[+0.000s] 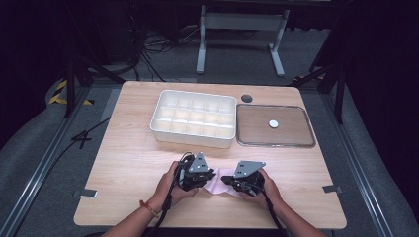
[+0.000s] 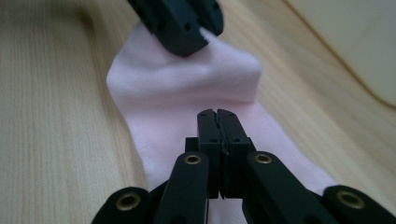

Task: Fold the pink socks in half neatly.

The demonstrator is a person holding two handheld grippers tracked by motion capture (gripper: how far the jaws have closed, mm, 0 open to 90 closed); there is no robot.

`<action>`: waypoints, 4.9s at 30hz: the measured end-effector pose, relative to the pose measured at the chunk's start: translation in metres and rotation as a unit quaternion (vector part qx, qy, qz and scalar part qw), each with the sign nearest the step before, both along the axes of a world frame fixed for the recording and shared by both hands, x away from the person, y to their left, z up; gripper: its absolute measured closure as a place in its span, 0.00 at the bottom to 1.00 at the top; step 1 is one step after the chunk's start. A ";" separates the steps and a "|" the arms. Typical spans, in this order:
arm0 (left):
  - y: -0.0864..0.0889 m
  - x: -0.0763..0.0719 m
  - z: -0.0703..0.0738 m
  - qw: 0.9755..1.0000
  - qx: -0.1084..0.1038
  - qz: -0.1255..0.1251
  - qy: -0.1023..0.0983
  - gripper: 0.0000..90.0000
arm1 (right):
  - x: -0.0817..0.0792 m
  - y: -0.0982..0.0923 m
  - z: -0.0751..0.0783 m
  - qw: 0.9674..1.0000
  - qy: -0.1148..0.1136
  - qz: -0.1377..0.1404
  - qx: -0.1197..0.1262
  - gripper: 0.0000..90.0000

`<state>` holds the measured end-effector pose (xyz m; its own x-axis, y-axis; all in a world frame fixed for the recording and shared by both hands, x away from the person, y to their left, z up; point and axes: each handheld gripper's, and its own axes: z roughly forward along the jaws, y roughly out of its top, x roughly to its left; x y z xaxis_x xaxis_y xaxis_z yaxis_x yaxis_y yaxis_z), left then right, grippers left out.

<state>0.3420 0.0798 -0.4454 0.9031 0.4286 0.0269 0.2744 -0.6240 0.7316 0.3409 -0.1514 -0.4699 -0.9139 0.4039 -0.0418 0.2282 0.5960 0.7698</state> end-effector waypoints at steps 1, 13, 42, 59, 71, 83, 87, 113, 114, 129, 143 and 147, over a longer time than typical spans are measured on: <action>0.000 -0.001 0.000 1.000 -0.005 0.005 0.003 0.91 | 0.000 -0.004 0.004 1.000 -0.004 -0.001 0.004 1.00; -0.003 0.001 0.004 1.000 -0.003 0.002 -0.004 0.91 | 0.008 -0.047 0.010 0.997 0.005 -0.070 -0.026 0.99; -0.027 0.008 0.010 1.000 -0.009 -0.002 -0.010 0.91 | 0.013 -0.051 0.005 0.997 0.026 -0.069 -0.016 0.99; -0.048 0.009 0.007 1.000 0.006 -0.024 -0.007 0.91 | 0.012 -0.047 0.006 0.997 0.014 -0.072 -0.016 0.94; -0.057 0.012 0.007 0.999 0.013 -0.034 -0.004 0.91 | 0.018 -0.051 0.000 0.996 0.038 -0.079 -0.026 0.94; -0.081 0.010 -0.002 0.999 0.018 -0.045 0.002 0.90 | 0.018 -0.051 -0.001 0.996 0.038 -0.078 -0.024 0.96; -0.079 0.010 -0.001 0.999 0.003 -0.039 0.003 0.84 | 0.017 -0.051 0.000 0.996 0.035 -0.079 -0.024 0.96; -0.040 -0.006 -0.018 0.997 0.024 -0.077 0.012 0.85 | 0.016 -0.058 0.010 0.996 0.019 -0.086 -0.003 0.98; -0.040 -0.006 -0.020 0.997 0.024 -0.078 0.012 0.85 | 0.015 -0.059 0.014 0.996 0.016 -0.087 0.008 0.99; -0.040 -0.005 -0.028 0.997 0.012 -0.064 0.029 0.84 | -0.013 -0.028 0.021 0.999 -0.001 0.002 -0.043 0.98; -0.030 -0.001 -0.028 0.999 -0.019 -0.008 0.047 0.65 | -0.006 -0.044 0.003 0.998 0.018 -0.020 -0.064 0.99; -0.025 0.003 -0.030 0.997 -0.030 0.004 0.070 0.60 | -0.007 -0.042 0.002 0.998 0.010 -0.021 -0.062 0.98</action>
